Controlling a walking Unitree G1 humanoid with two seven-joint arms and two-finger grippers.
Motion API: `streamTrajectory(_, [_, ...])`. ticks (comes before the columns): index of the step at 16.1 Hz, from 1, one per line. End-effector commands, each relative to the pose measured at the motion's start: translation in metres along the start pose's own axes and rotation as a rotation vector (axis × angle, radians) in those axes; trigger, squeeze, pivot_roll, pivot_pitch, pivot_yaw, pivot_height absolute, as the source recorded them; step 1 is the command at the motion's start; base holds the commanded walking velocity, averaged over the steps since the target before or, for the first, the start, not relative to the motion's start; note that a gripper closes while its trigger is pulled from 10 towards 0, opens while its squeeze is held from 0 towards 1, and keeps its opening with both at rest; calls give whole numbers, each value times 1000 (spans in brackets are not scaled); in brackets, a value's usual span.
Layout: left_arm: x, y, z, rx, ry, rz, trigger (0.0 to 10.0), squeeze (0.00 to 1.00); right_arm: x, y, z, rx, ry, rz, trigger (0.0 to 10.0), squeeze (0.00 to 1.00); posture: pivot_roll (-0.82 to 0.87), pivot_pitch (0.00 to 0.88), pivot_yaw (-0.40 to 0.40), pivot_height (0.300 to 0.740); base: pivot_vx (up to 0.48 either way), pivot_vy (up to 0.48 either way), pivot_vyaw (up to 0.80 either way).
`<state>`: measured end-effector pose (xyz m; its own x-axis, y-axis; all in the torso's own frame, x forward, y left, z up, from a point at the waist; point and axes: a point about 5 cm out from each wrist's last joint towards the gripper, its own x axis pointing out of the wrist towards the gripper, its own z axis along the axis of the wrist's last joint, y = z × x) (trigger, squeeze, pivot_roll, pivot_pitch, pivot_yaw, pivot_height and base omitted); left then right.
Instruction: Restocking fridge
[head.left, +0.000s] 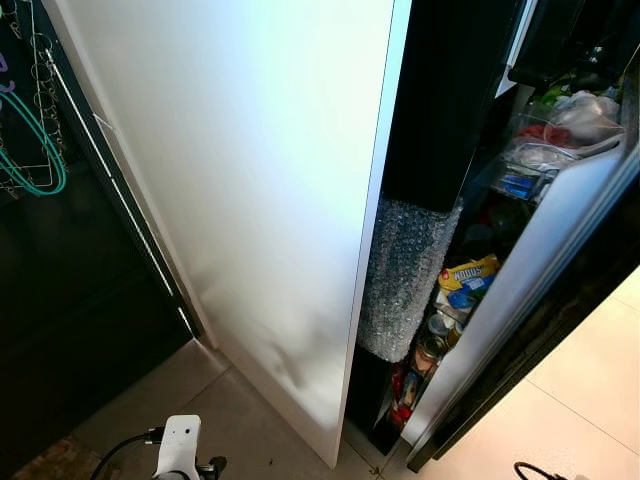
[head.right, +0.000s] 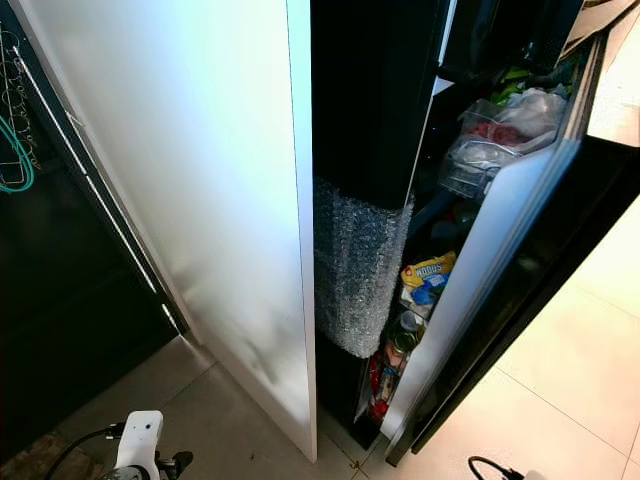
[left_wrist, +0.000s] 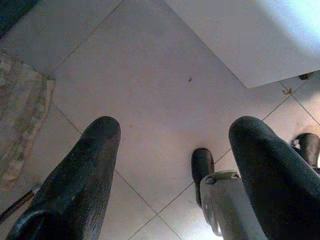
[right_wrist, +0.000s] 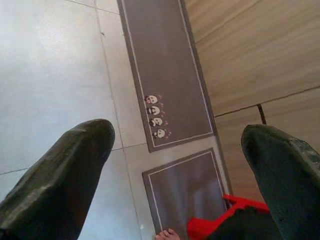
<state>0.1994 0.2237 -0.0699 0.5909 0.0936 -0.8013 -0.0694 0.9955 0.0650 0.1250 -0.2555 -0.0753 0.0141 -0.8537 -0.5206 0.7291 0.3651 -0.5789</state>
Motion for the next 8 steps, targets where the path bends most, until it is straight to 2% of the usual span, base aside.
streamTrajectory(1, [0, 2, -3, 2, 18, 3, 10000, 0, -1, -1, -1, 18, -5, -29, 10000, 0, 48, 0, 24, 740, 0, 0, 0])
streamTrajectory(4, [0, 2, -3, 9, 18, 2, 10000, 0, -2, -3, 0, 72, -31, -40, 10000, 0, 45, 0, 27, 740, 0, 0, 0])
streamTrajectory(5, [-1, 2, -3, 10, 18, 2, 10000, 0, 20, -17, 18, 151, -31, -15, 10000, 0, 42, 0, 29, 740, 0, 0, 0])
streamTrajectory(6, [-1, 2, -3, 11, 19, 1, 10000, 0, 41, -34, 42, 191, -64, -27, 10000, 0, 43, 0, 30, 740, 0, 0, 0])
streamTrajectory(7, [-1, 2, -3, 11, 18, 0, 10000, 0, 59, -50, 73, 263, -110, 10, 10000, 0, 43, 0, 30, 740, 0, 0, 0])
streamTrajectory(8, [-1, 2, -4, 12, 19, 0, 10000, 0, 59, -47, 78, 276, -117, 44, 10000, 0, 42, 0, 33, 740, 0, 0, 0])
